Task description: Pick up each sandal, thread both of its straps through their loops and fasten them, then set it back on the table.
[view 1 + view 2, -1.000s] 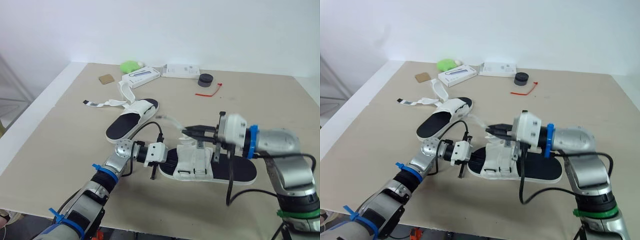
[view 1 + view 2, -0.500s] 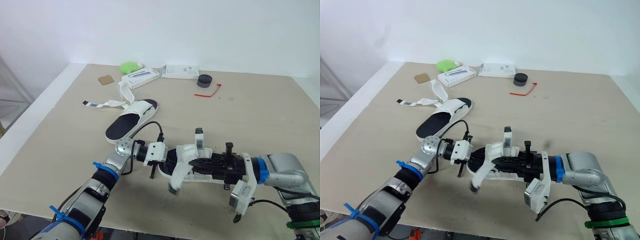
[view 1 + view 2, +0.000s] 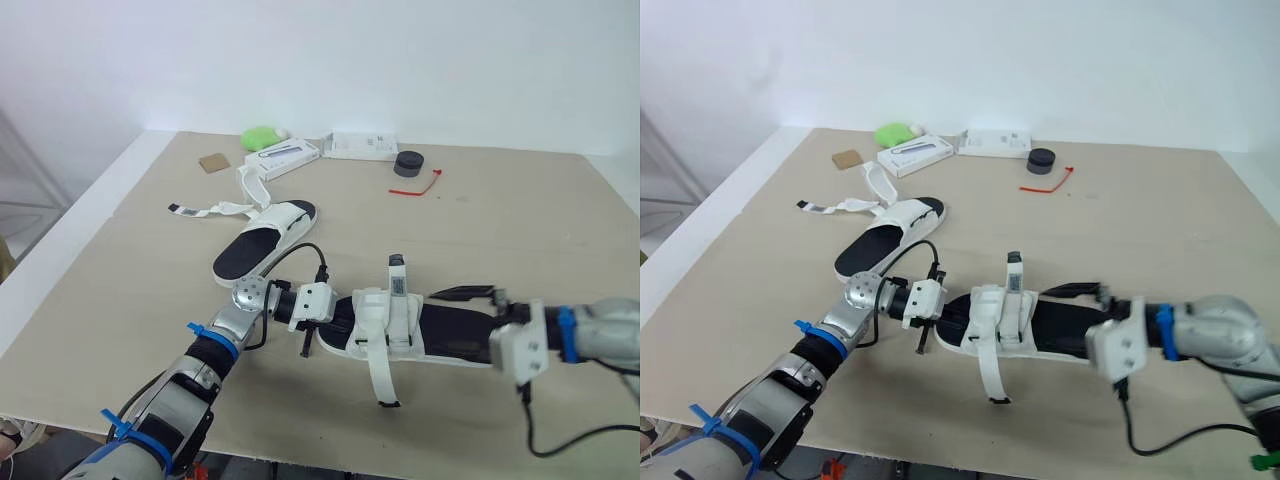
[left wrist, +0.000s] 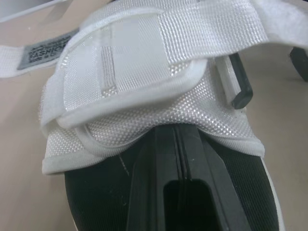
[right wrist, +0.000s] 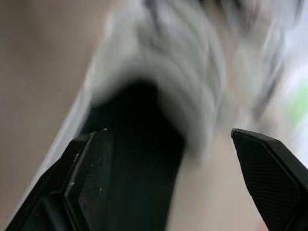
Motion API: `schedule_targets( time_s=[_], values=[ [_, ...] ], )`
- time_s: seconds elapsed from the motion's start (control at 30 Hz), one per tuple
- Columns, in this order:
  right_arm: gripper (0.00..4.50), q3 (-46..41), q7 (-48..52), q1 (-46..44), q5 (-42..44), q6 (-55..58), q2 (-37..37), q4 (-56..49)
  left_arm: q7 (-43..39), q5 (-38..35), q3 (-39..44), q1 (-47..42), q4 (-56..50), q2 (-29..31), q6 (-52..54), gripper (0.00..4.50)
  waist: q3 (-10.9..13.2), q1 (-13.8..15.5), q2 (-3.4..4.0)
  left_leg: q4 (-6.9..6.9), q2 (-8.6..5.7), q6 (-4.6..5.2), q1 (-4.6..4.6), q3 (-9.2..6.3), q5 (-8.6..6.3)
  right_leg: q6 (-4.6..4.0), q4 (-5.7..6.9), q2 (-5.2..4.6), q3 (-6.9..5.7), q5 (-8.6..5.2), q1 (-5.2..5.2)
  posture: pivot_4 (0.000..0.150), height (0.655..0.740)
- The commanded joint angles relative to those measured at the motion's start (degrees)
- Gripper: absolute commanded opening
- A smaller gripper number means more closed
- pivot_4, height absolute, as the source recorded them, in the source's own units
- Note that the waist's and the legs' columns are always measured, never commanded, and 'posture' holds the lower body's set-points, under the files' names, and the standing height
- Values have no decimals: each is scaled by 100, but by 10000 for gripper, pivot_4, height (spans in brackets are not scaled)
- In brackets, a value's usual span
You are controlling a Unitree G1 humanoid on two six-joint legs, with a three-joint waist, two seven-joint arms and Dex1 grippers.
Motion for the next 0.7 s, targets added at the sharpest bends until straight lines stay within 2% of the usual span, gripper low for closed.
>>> schedule_targets(
  time_s=[0.03,0.2,0.3,0.37,0.43,0.5,0.57,0.63,0.7],
  values=[
    [42128,-875,552,342,2237,3116,-685,-980,-70,723,-441,360,753,174,258,0,-2,1,2,-1,2,1,1,6,-1,-13,-1,0,0,5,0,1500,7400],
    [42128,-1859,1536,1405,3009,5235,-1163,-2245,-89,701,-426,434,696,183,298,0,-6,11,-8,-1,15,-5,-8,7,-10,35,-3,-8,-17,-35,-31,1500,7400],
    [42128,-1988,1397,1503,3312,6096,-1189,-2823,-99,695,-413,443,675,195,321,0,-10,10,-7,0,19,-27,-11,21,-24,36,-4,-16,-21,-42,-36,1500,7400],
    [42128,-1715,876,1229,3743,6623,-1099,-3185,-90,697,-408,443,672,196,331,0,-11,9,-13,0,18,-28,-12,36,-25,39,-4,-26,-21,-42,-44,1500,7400],
    [42128,-1094,-265,506,4331,7198,-701,-3351,-88,685,-402,464,631,205,351,0,-16,7,-30,1,18,-31,-17,43,-27,42,-4,-28,-22,-41,-52,1500,7400],
    [42128,-651,-993,-67,4571,7618,-318,-3404,-84,681,-402,486,592,210,361,0,-17,5,-59,2,21,-35,-16,51,-29,41,-5,-27,-27,-40,-54,1500,7400],
    [42128,-373,-1388,-430,5268,8083,-71,-3267,-71,670,-399,520,554,207,392,0,-14,6,-64,3,22,-35,-25,49,-29,43,-6,-29,-29,-40,-60,1500,7400],
    [42128,0,-2187,-801,5955,8504,240,-2957,-86,674,-415,576,504,226,396,0,-15,6,-62,3,21,-23,-37,51,-21,44,-6,-32,-26,-36,-67,1500,7400],
    [42128,261,-2673,-1046,6362,8744,377,-2896,-91,678,-424,606,467,232,414,0,-15,8,-65,4,20,-20,-40,52,-20,44,-7,-31,-26,-33,-69,1500,7400]
  ],
)
